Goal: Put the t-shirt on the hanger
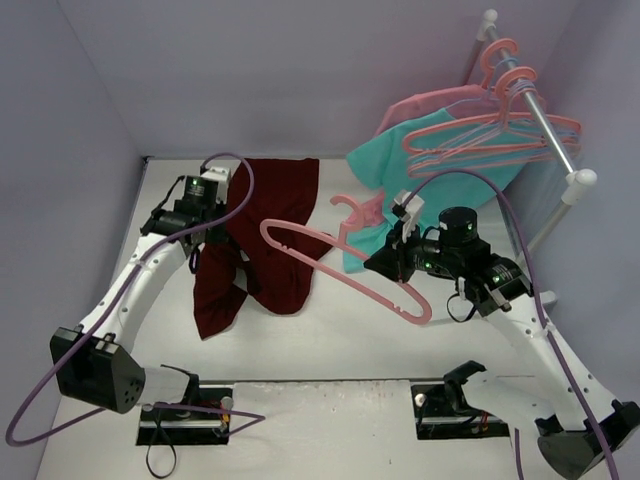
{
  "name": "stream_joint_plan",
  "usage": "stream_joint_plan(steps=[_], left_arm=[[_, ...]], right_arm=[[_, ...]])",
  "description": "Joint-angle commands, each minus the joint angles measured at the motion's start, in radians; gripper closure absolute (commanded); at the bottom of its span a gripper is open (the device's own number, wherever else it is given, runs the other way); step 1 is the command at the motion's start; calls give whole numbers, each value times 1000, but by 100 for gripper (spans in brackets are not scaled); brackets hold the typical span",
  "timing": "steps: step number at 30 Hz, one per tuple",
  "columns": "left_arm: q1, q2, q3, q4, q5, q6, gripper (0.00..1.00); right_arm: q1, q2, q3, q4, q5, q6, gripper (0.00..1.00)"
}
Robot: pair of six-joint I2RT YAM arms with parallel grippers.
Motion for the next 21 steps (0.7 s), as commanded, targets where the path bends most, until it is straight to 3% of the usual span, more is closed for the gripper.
stream_joint_plan(steps=[1, 9, 21], left_arm=[[8, 16, 109, -16, 42, 37, 100], [8, 84, 309, -163, 94, 46, 100], [-9, 109, 371, -236, 118, 107, 100]], right_arm=[[16, 42, 61, 60, -97, -70, 100], [42, 105, 147, 64, -111, -111, 100], [96, 177, 216, 86, -84, -153, 100]])
